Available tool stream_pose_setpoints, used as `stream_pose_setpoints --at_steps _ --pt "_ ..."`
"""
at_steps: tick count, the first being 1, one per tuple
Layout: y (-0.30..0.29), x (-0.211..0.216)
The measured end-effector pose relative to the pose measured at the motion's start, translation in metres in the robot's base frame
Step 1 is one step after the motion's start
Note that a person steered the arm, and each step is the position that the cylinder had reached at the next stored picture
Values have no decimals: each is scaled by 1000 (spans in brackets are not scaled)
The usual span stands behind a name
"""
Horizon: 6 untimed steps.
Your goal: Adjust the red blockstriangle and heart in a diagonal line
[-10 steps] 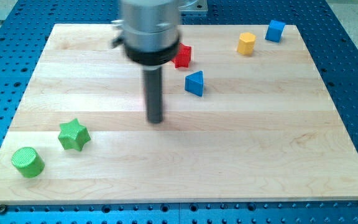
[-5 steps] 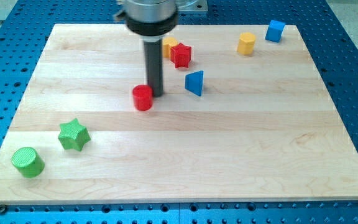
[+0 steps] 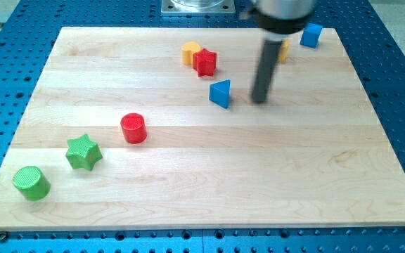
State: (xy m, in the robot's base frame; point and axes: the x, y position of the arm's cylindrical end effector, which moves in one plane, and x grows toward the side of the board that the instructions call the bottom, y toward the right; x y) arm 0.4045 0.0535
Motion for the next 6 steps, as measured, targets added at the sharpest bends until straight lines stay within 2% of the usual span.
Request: stream_pose_setpoints --at_steps 1,2,3,4,5,6 --pt "-35 18" --pt "17 -19" --pt "-26 -57" --pt "-138 -49" --pt "-191 -25" --pt "-152 8"
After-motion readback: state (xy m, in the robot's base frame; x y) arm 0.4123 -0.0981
